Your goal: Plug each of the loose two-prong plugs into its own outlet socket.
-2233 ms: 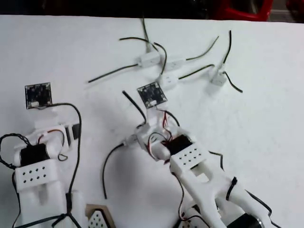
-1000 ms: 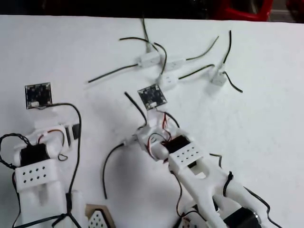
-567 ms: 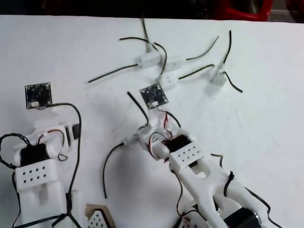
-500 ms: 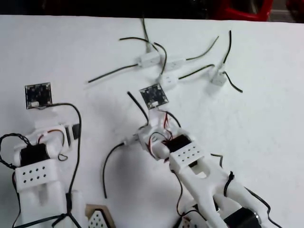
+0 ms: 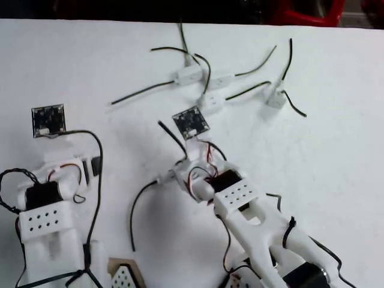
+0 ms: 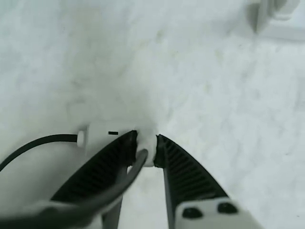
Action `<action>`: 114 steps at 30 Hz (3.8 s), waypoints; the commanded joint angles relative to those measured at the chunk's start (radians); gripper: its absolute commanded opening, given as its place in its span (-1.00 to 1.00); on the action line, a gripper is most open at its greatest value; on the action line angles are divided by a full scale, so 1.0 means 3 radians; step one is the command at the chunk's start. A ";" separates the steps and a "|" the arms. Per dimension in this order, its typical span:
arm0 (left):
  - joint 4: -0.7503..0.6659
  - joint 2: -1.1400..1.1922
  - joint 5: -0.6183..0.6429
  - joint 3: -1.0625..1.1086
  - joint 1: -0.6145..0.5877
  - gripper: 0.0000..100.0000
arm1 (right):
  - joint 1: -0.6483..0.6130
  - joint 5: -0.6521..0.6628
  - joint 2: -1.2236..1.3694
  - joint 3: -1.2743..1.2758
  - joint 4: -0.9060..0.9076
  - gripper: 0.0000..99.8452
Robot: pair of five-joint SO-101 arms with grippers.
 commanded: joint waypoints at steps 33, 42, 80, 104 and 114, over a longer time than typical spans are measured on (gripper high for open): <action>-0.0072 -0.0049 0.0005 -0.0031 -0.0023 -0.46 | -0.0396 -0.0266 0.0038 0.0041 0.0182 -0.97; -0.0072 -0.0049 0.0005 -0.0036 -0.0023 -0.46 | -0.0473 -0.0256 0.0043 0.0143 0.0171 -0.97; -0.0077 -0.0049 0.0005 -0.0026 -0.0023 -0.46 | 0.0621 0.0286 0.0652 -0.1371 -0.0018 -0.97; -0.0251 -0.0043 0.0005 0.0123 -0.0023 -0.46 | 0.1143 0.0471 0.0621 -0.2235 0.0985 -0.80; -0.0220 -0.0049 -0.0036 -0.0189 0.0033 -0.89 | 0.1128 0.0450 -0.0754 -0.1529 0.1926 -0.97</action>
